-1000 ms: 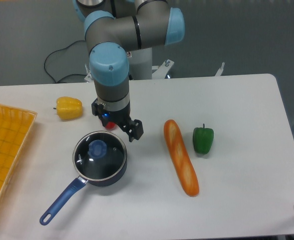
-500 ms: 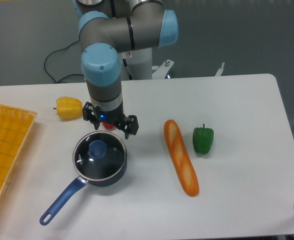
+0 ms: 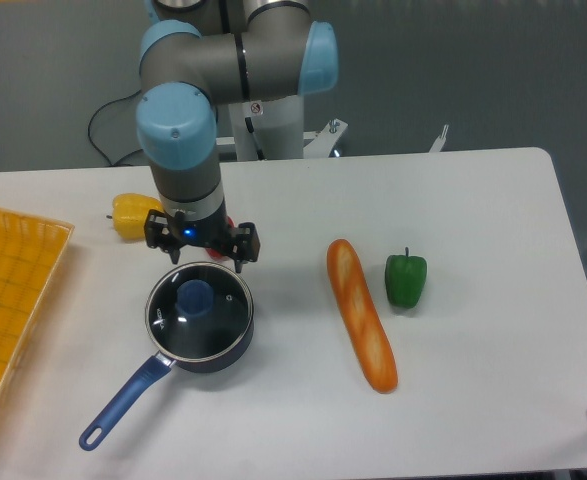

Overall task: Open the lid
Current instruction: 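Lower the open gripper over the blue knob of the glass lid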

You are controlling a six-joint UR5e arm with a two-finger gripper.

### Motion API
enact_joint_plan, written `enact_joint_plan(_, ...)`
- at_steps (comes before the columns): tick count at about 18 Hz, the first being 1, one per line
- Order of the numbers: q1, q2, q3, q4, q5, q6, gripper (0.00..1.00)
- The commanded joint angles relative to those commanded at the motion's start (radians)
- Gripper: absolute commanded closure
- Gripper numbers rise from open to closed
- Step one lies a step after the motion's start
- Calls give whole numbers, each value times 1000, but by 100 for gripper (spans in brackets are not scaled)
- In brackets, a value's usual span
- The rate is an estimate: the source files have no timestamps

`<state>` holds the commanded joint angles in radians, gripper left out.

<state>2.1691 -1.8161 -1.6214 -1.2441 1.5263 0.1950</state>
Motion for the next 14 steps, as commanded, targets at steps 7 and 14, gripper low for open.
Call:
enact_joint_plan(7,-8,-25,12,17,3,4,0)
enact_joint_plan(14,-3,-49,29,21,3,-2,0)
